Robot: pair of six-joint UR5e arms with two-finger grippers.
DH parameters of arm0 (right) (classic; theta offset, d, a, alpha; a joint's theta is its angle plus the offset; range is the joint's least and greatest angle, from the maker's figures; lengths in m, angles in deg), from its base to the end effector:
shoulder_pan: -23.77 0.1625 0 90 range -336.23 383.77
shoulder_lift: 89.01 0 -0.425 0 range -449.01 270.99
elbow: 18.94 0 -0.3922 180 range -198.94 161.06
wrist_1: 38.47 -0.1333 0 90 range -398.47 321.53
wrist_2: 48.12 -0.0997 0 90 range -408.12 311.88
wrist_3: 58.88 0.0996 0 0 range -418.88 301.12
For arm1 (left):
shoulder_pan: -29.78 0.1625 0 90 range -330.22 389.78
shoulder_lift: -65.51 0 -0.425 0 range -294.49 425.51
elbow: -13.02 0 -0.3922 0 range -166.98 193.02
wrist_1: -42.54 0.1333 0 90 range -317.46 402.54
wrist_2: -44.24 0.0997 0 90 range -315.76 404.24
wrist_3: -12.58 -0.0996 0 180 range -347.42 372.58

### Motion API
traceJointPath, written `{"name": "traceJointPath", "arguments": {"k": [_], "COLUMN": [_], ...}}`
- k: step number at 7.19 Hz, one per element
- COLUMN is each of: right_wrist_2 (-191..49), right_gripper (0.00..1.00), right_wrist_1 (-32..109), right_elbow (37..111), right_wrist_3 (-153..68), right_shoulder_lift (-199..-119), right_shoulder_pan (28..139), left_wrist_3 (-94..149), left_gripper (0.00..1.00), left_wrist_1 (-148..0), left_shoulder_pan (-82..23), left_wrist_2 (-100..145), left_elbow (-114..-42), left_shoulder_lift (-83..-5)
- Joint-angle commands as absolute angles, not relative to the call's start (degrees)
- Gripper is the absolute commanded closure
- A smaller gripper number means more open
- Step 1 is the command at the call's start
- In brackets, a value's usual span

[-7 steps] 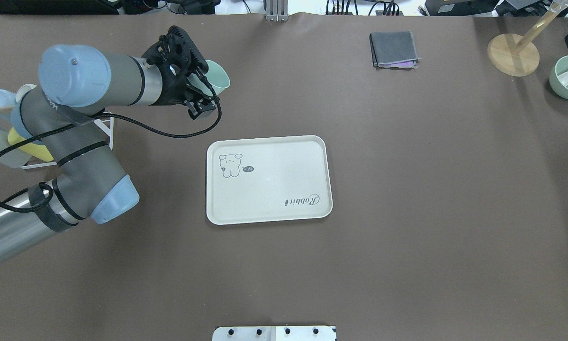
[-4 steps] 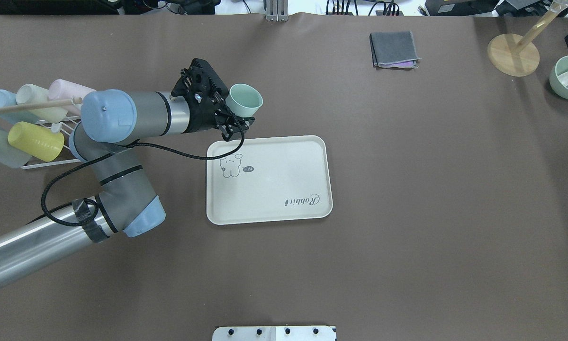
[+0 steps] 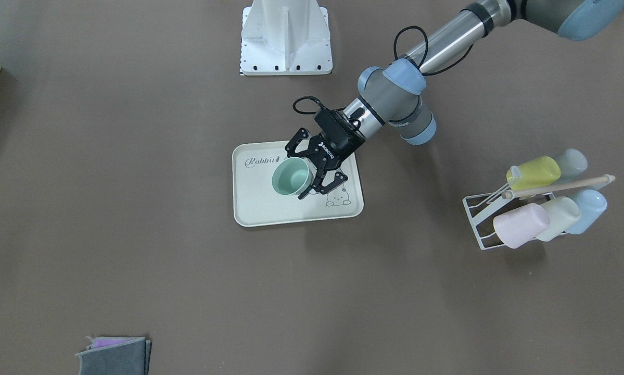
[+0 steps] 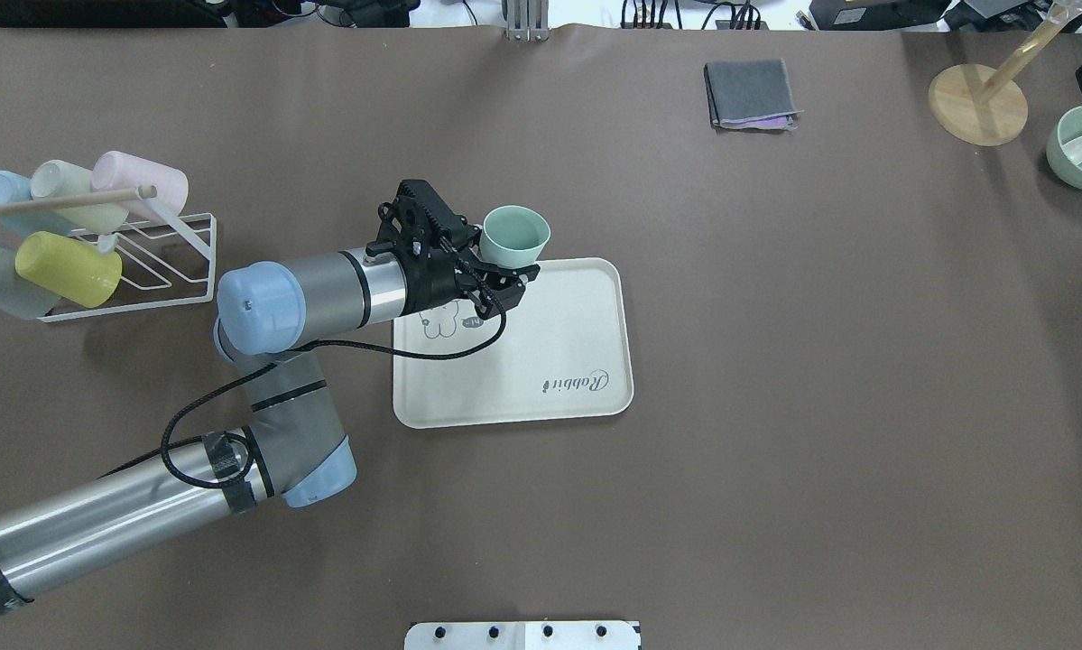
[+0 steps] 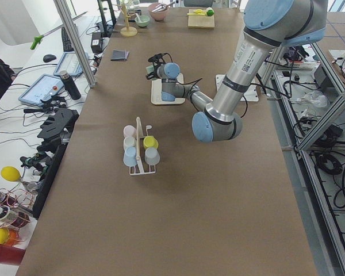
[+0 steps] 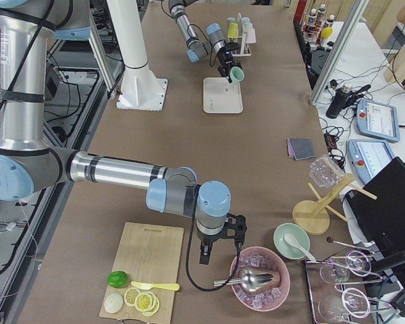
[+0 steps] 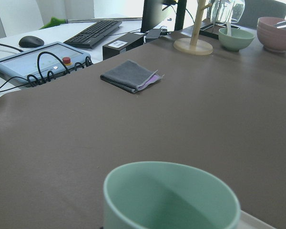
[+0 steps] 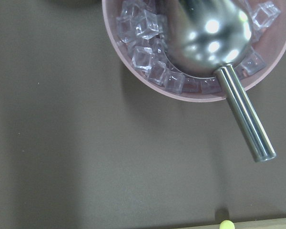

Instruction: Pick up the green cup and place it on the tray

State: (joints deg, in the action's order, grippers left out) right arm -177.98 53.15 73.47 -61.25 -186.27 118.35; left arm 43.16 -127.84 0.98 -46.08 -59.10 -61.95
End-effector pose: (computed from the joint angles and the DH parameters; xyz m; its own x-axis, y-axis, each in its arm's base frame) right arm 0.1034 -0.4206 0.7045 0.7620 0.0922 0.6409 -0.0479 0.9951 -0.0863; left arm 0.5572 -0.4578 0.2530 0.3335 0.7991 -0.5002 0.3731 0.3754 0.8484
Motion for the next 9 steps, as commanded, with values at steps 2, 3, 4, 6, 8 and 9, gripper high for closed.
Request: {"name": "traceJointPath", "arguments": {"k": [2, 3, 4, 6, 8, 9], "right_wrist_2": [-177.85, -177.76, -177.58, -177.49, -177.58, -177.5], "right_gripper": [0.0, 0.0, 0.0, 0.0, 0.0, 0.0], "right_wrist_1": [53.12, 53.12, 53.12, 53.12, 53.12, 53.03], "right_elbow": [73.7, 73.78, 73.7, 73.79, 73.78, 73.87], "right_wrist_3": [-61.95, -62.04, -62.04, -62.04, -62.22, -62.22], "right_shoulder_lift": [-186.21, -185.78, -185.51, -185.51, -185.51, -185.42], "right_shoulder_pan": [117.9, 117.81, 117.63, 117.37, 117.02, 116.76], "left_wrist_3": [43.25, 43.25, 43.34, 43.34, 43.34, 43.34], "left_gripper": [1.0, 1.0, 1.0, 1.0, 1.0, 1.0], "left_wrist_1": [-134.88, -135.78, -136.48, -136.93, -137.71, -138.41], "left_shoulder_pan": [2.44, 3.05, 3.32, 4.2, 4.55, 4.55], "left_wrist_2": [-45.15, -44.71, -44.62, -43.14, -43.04, -43.04], "left_elbow": [-52.74, -52.54, -52.02, -51.75, -50.79, -50.52], "left_shoulder_lift": [-63.16, -62.9, -62.64, -62.46, -62.02, -61.93]}}
